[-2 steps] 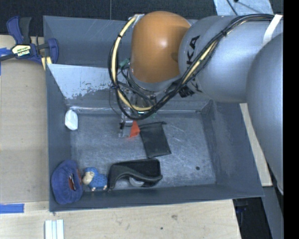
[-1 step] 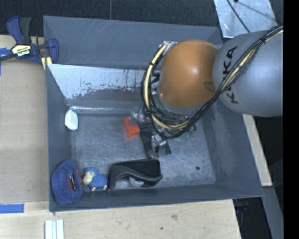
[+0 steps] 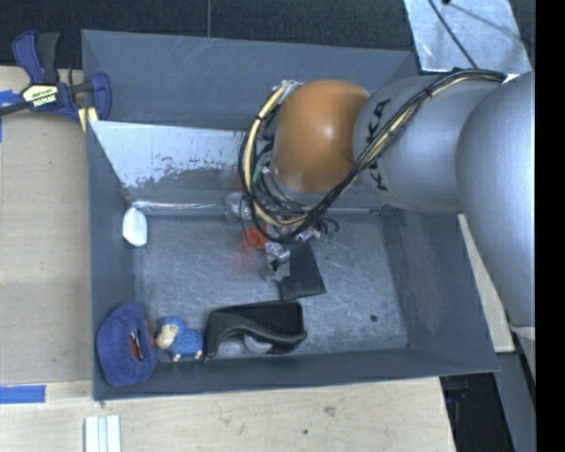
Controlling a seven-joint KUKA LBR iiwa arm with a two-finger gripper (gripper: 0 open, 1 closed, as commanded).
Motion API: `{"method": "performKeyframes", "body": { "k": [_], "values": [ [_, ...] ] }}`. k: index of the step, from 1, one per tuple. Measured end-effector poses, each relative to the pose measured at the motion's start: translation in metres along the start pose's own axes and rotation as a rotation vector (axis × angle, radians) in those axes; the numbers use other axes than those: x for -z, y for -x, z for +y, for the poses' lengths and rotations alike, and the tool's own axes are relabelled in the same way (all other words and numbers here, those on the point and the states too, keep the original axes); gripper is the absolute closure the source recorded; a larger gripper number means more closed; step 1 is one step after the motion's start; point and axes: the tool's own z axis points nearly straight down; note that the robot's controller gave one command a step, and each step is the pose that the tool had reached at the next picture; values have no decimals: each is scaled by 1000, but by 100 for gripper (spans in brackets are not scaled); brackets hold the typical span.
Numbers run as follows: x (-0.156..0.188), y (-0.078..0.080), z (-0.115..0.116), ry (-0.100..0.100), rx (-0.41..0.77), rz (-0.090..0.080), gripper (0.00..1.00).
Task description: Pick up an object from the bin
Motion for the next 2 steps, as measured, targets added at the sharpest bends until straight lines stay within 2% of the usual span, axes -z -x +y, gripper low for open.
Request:
{"method": "performKeyframes", "body": {
  "k": [1, 2],
  "values": [
    [4, 0, 0, 0, -2, -1, 100],
    [4, 0, 0, 0, -3, 1, 0]
  ]
}}
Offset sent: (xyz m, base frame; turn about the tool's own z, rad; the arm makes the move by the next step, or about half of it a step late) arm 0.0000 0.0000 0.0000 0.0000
